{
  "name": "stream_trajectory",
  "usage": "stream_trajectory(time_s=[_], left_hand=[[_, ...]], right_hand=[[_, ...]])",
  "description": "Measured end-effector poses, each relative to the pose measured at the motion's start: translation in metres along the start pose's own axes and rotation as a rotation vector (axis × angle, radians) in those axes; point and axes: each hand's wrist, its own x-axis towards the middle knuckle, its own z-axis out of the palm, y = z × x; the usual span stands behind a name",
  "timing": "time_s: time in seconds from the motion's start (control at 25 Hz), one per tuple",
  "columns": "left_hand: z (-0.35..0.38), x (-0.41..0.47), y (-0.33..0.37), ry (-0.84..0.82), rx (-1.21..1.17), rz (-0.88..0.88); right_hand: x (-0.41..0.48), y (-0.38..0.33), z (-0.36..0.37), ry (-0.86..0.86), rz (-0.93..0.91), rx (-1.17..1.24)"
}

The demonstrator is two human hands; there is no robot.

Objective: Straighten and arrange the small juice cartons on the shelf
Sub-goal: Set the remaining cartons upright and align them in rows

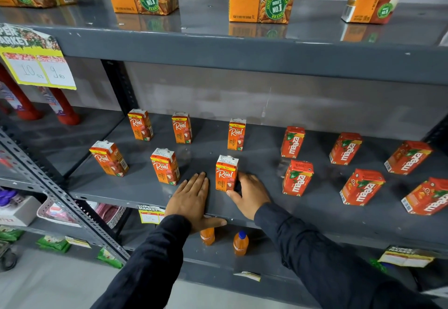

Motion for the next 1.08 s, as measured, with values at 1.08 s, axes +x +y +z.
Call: stream_trajectory(time_s=[1.08], left_hand=[[-0.006,-0.003,0.002,-0.058,0.021,-0.027]], right_hand=[[-0.082,0.066,-0.059,0.816,0.288,0.234]])
